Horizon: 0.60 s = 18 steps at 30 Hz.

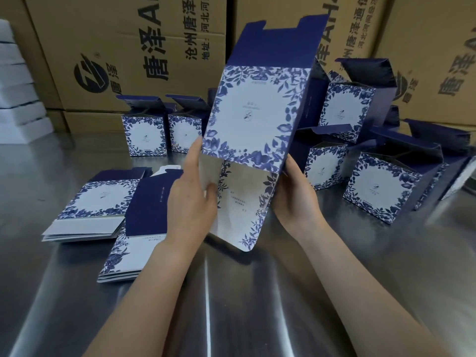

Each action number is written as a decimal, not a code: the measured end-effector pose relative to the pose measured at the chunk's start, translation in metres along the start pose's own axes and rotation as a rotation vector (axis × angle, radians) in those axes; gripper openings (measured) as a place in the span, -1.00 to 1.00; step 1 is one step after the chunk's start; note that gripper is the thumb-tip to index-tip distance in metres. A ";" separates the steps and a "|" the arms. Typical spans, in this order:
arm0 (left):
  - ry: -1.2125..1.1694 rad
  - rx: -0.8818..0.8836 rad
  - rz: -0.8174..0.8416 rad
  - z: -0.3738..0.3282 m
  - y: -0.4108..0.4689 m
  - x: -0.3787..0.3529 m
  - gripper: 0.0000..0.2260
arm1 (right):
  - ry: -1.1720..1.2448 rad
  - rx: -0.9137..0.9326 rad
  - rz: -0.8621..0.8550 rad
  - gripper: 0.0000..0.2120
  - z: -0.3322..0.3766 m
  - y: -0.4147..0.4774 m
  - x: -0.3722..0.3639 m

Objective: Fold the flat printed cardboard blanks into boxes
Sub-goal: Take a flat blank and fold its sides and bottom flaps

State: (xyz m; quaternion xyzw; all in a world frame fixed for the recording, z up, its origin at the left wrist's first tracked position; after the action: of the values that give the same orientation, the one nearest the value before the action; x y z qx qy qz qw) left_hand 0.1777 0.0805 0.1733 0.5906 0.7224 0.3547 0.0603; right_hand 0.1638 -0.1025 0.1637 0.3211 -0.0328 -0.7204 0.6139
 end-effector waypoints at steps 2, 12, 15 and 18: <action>0.043 -0.046 0.064 -0.003 -0.001 -0.006 -0.04 | 0.032 -0.041 -0.010 -0.63 0.000 -0.003 -0.002; -0.142 -0.184 0.244 -0.030 -0.016 -0.021 -0.54 | -0.197 0.021 -0.049 -0.69 0.008 -0.005 0.010; -0.340 -0.018 0.287 -0.028 -0.018 -0.022 -0.62 | -0.135 0.087 0.061 -0.45 0.015 -0.007 -0.008; -0.618 0.182 0.366 -0.023 -0.016 -0.030 -0.59 | -0.257 0.231 0.081 -0.51 0.022 -0.008 -0.014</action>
State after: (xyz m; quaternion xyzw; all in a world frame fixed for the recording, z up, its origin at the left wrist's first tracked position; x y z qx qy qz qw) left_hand 0.1616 0.0424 0.1709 0.7922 0.5810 0.0989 0.1584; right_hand 0.1463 -0.0956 0.1834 0.2931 -0.2064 -0.7218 0.5921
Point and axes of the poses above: each hand's wrist, its own y-axis towards the middle knuckle, its own x-axis out of the back of the hand, z = x × y, the point moved 6 cm from there along y, towards the middle knuckle, and after that the axes turned 12 degrees about x, right-handed, at the moved point
